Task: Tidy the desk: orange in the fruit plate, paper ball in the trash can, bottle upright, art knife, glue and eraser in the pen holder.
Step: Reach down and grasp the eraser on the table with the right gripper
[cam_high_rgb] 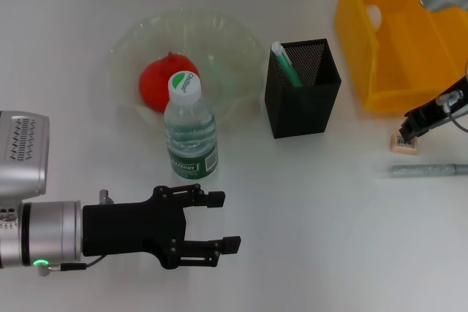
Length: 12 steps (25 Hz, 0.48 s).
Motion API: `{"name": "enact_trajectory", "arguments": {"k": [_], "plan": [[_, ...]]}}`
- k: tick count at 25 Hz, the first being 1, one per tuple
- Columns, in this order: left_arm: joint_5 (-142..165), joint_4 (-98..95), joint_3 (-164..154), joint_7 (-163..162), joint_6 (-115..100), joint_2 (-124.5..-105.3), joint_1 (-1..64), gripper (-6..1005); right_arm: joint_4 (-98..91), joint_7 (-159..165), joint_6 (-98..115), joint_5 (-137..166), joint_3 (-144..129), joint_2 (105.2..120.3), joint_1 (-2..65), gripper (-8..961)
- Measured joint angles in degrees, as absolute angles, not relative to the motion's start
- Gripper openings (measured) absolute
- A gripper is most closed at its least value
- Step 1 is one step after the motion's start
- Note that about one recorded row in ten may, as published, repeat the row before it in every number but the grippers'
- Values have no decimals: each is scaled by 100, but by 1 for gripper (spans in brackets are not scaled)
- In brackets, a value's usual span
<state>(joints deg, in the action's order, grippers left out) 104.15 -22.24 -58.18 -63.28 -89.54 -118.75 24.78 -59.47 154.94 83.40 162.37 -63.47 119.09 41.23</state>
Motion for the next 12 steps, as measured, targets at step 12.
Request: {"name": "enact_trajectory", "arguments": {"k": [12], "plan": [[10415,-2224,-5818,-6328,-8932,-11874,2493,798,-6053,15451,8599,16143,-6394,11909,4144,298]]}}
